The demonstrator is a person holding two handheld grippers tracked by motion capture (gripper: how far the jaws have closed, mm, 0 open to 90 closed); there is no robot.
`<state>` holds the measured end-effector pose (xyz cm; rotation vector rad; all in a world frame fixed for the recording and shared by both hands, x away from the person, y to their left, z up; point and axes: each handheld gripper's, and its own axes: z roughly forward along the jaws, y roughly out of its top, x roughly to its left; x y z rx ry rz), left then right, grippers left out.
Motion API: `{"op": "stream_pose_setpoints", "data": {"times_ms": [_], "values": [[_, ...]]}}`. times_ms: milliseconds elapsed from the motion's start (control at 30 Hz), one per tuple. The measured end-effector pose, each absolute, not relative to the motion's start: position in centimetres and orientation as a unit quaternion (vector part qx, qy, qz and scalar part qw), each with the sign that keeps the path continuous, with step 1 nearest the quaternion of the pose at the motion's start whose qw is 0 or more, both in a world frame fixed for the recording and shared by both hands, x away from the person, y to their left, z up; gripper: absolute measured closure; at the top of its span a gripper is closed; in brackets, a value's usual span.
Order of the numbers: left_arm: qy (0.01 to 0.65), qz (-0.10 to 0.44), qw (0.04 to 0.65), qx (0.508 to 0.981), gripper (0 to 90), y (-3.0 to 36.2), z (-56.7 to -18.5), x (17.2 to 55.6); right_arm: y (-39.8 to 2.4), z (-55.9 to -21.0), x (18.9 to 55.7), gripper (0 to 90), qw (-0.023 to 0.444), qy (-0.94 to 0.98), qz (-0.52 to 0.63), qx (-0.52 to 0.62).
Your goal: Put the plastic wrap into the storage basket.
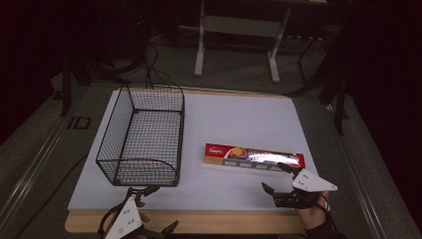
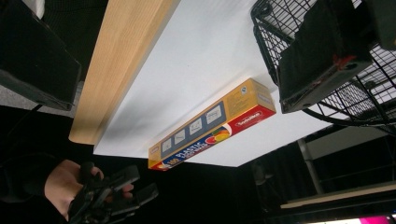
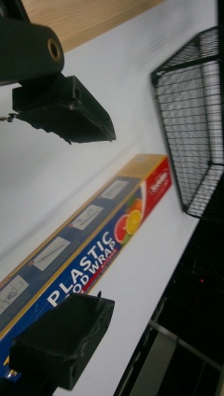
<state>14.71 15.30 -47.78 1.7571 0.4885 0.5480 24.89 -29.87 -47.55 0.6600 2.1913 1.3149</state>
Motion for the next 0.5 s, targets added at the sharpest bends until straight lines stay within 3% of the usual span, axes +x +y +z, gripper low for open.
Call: {"op": "stream_pose_setpoints", "data": {"times_ms": [233, 333, 500], "values": [[0.208, 0.237, 0.577, 0.753, 0.2, 15.1, -47.8, 14.6, -30.3, -47.9, 25.6, 16.1, 0.209, 0.825, 0.48, 0.212], [0.208, 0.238, 0.577, 0.753, 0.2, 15.2, -47.8, 14.5, -29.9, -47.5, 25.5, 15.7, 0.159, 0.84, 0.474, 0.21], [0.208, 0.237, 0.579, 0.752, 0.2, 15.3, -47.8, 14.4, -28.3, -46.2, 24.4, 11.8, 0.15, 0.852, 0.467, 0.185]]}}
